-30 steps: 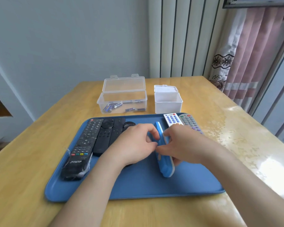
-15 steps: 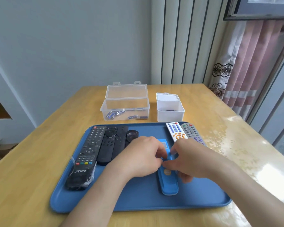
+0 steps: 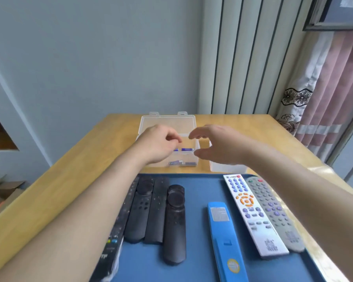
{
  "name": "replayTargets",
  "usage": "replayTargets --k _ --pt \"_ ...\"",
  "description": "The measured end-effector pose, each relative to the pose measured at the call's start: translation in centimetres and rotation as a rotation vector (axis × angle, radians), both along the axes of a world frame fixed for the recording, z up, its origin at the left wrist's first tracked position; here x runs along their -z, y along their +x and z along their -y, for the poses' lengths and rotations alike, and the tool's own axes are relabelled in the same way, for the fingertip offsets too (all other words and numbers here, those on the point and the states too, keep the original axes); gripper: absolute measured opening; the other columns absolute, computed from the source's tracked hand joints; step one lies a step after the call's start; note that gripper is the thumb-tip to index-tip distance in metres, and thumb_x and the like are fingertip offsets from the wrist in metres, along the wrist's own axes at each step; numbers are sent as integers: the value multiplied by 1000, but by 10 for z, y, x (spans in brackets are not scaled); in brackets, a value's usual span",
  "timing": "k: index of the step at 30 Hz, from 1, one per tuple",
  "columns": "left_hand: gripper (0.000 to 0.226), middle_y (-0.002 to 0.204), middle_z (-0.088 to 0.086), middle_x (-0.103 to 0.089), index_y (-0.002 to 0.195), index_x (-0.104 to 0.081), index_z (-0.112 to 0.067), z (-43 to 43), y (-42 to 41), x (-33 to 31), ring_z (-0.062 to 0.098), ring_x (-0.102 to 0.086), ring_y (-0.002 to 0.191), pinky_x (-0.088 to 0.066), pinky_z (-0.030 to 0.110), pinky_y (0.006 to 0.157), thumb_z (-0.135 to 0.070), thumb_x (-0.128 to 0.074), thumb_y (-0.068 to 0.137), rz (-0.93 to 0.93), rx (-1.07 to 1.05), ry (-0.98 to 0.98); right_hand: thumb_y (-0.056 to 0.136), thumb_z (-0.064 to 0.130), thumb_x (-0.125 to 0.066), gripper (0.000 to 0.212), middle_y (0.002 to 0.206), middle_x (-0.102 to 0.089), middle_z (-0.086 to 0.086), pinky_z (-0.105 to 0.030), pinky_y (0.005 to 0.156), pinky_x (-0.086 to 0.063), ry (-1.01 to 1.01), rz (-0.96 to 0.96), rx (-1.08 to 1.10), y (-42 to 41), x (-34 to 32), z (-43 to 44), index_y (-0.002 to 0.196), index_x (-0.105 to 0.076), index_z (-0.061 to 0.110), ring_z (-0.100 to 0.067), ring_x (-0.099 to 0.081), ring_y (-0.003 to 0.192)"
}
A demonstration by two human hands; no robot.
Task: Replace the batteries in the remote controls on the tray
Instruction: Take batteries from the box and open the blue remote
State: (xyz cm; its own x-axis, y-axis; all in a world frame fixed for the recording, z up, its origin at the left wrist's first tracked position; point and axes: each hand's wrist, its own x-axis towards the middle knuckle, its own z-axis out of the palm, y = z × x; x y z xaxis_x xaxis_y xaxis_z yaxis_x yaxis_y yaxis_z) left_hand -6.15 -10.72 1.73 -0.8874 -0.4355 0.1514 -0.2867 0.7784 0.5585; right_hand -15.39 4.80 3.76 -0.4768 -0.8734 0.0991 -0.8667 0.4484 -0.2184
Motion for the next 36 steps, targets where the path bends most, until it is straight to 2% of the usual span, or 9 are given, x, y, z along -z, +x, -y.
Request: replayTargets --k 3,6,8,10,16,19,25,31,36 --pt "24 109 -8 -70 105 -71 -30 18 -19 7 14 -62 101 -49 31 92 -38 -55 88 273 135 -10 88 31 -63 53 135 -57 1 -37 101 -42 247 -43 -8 -17 12 34 139 -48 25 -23 -53 121" --pt "45 109 -4 -69 111 -67 -23 26 -32 19 18 -63 102 -50 36 92 -46 -56 75 495 222 -81 88 26 -56 26 108 -61 1 -43 87 -36 447 -160 -18 -26 31 60 113 -58 21 -24 -54 105" --pt "26 86 -1 -65 96 -66 -17 28 -38 23 21 -59 82 -47 28 71 -35 -58 79 502 234 -95 88 21 -52 9 83 -52 3 -41 81 -29 496 -242 -40 -30 41 70 81 -47 19 -23 -49 92" --pt "10 70 -2 -54 77 -61 -20 28 -43 21 19 -48 67 -36 27 56 -25 -58 85 489 219 -95 90 15 -49 24 75 -42 5 -40 80 -28 520 -265 -41 -32 45 76 71 -34 19 -23 -45 87" --pt "26 70 -2 -57 76 -63 -18 35 -53 27 16 -53 64 -45 25 63 -42 -65 84 541 214 16 91 14 -50 17 76 -40 2 -37 77 -37 507 -156 -39 -36 46 85 77 -41 13 -24 -46 86" --pt "20 70 -5 -64 79 -72 -17 44 -46 26 8 -58 63 -46 18 65 -36 -69 84 460 237 119 89 26 -63 24 81 -58 -3 -30 66 -43 435 -11 -75 -39 39 80 103 -67 6 -24 -53 76" --pt "16 78 3 -74 88 -78 -10 58 -37 27 7 -68 74 -54 19 72 -25 -76 82 249 275 407 85 38 -72 32 70 -59 1 -26 64 -39 243 314 -141 -49 25 67 90 -75 7 -15 -49 69" --pt "4 67 1 -71 83 -71 -7 56 -34 30 8 -67 61 -54 18 62 -9 -75 81 -107 155 603 79 28 -80 12 67 -70 1 -27 74 -44 -275 578 -23 -62 31 53 77 -77 17 -8 -56 67" --pt "13 71 9 -69 93 -65 -12 37 -20 13 16 -69 61 -55 21 56 -8 -54 98 -336 83 642 98 12 -56 19 70 -65 -9 -32 72 -57 -755 1066 150 -44 15 24 108 -67 0 -23 -71 77"
